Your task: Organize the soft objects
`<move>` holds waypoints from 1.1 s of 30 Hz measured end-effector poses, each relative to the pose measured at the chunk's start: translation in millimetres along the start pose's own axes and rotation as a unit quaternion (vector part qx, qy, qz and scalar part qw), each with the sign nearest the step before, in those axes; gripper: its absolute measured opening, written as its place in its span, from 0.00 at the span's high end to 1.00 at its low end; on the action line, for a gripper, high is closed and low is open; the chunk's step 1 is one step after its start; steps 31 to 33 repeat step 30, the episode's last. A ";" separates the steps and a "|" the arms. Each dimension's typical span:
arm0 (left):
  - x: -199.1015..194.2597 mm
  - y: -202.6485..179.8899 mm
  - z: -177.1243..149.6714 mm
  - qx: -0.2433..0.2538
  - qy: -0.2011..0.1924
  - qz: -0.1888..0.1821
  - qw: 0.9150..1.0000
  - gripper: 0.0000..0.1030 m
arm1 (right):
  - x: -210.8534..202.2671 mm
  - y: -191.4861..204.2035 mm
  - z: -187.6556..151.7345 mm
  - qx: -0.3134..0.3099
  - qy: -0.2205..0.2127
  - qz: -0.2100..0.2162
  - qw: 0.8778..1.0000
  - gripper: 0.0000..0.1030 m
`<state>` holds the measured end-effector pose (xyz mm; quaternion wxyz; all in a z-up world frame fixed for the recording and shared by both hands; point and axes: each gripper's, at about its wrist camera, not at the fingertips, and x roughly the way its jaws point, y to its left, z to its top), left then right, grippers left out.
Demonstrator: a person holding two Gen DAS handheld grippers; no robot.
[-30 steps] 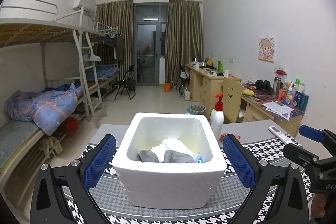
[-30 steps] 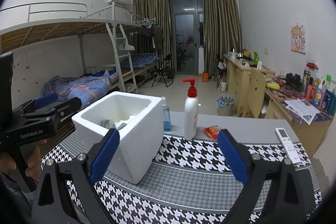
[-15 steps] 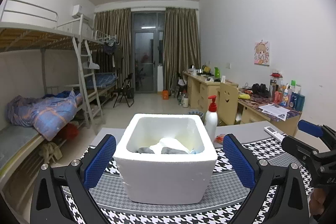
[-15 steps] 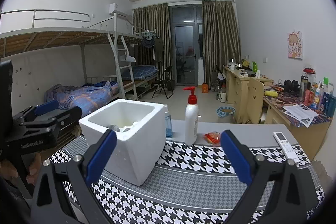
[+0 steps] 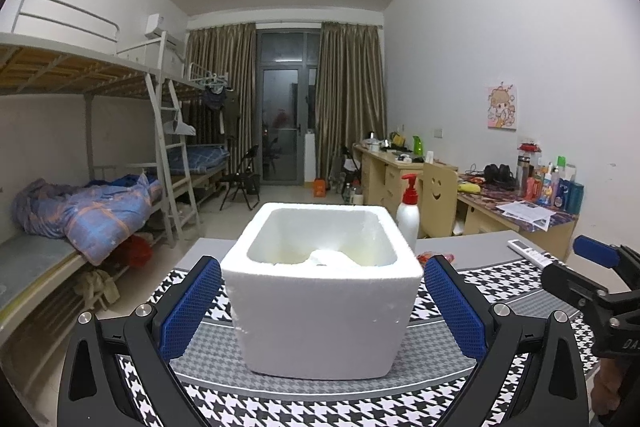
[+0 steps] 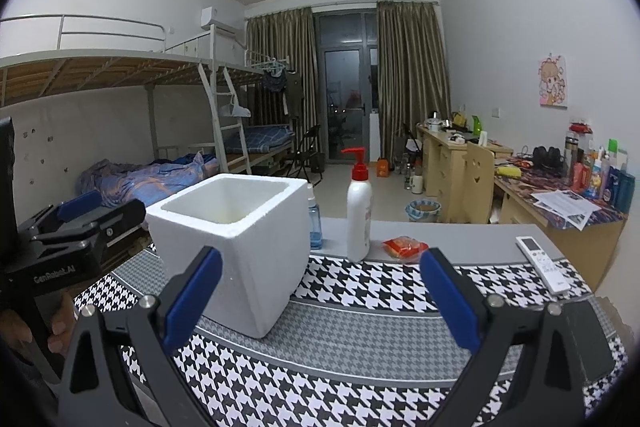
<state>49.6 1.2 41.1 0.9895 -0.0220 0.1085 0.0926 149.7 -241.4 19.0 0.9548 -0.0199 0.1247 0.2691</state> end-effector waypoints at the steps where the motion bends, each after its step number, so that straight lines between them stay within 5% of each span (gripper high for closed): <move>1: 0.1 0.5 -1.3 -0.001 0.001 0.002 1.000 0.01 | -1.5 0.7 -1.4 0.000 -0.002 0.000 1.000 0.02; 33: -5.4 -3.0 -21.6 0.001 0.006 0.010 1.000 0.01 | -6.0 -4.8 -15.7 0.012 -0.007 -0.004 1.000 0.02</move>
